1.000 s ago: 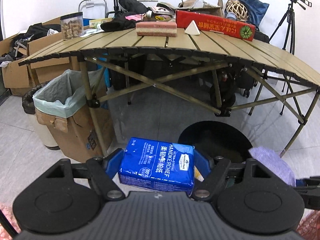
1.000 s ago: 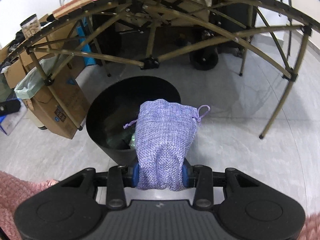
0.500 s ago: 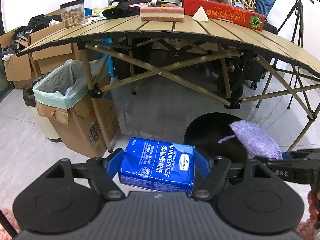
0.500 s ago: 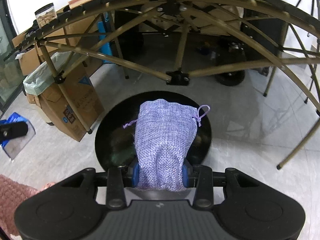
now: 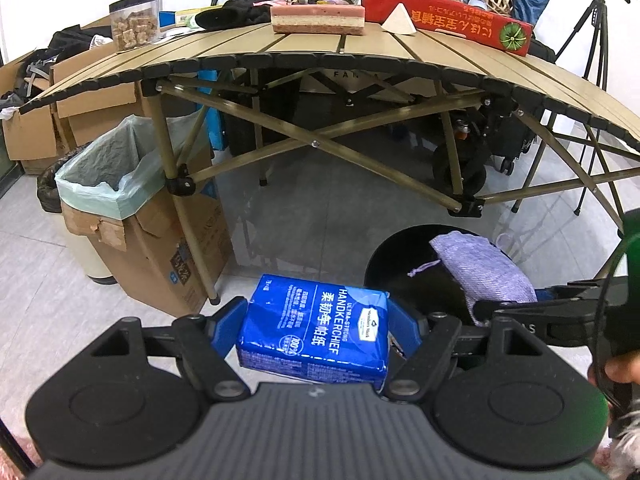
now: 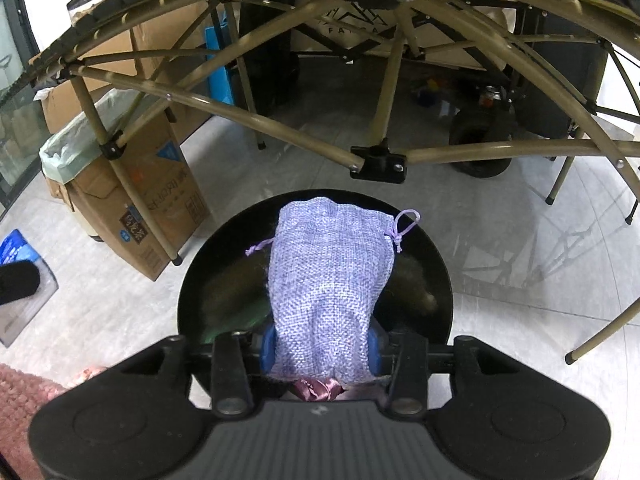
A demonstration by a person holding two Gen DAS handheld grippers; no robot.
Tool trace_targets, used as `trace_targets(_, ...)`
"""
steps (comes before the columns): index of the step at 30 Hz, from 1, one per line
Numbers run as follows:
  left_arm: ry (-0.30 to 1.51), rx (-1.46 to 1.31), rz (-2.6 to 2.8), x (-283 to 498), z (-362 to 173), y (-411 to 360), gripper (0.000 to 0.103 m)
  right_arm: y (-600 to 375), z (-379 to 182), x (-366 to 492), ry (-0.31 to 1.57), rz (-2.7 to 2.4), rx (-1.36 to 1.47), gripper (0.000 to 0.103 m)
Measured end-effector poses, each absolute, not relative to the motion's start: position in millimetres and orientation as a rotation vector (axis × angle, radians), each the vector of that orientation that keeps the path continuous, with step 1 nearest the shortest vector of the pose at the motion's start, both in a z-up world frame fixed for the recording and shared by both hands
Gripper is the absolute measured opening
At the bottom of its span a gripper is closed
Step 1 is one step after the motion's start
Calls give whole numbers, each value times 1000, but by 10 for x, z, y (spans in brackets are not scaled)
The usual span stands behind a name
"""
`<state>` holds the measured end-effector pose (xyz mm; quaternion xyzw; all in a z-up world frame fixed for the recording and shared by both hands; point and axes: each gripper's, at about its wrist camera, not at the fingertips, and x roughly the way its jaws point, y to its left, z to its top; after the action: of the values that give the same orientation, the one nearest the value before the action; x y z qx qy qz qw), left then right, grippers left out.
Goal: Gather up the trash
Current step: 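Open the right gripper to drop the lavender sachet into the black bin, then lower the blue tissue pack toward the black bin with the left gripper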
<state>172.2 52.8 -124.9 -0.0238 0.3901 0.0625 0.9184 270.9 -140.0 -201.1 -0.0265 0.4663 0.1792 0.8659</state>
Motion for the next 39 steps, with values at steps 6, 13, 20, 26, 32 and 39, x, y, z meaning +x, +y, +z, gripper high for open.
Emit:
trace_targets(6, 798, -48, 126, 1706, -1243, 525, 76, -1396, -2050, 2751, 978, 359, -68, 80)
trace_targets(13, 796, -45, 125, 1702, -1239, 516, 76, -1401, -2025, 2730, 956, 317, -107, 103)
trace_targets(20, 798, -41, 122, 1702, -1246, 497, 76, -1499, -2005, 2740, 968, 278, -81, 103)
trace_targets(26, 804, -36, 118, 1723, -1261, 472, 76, -1529, -1965, 2738, 962, 275, -70, 103)
trace_targets(32, 802, -21, 99, 1777, -1266, 401, 76, -1579, -1890, 2708, 944, 269, -75, 103)
trace_targets(39, 791, -7, 79, 1895, -1255, 301, 76, -1783, -1723, 2705, 912, 227, -41, 103)
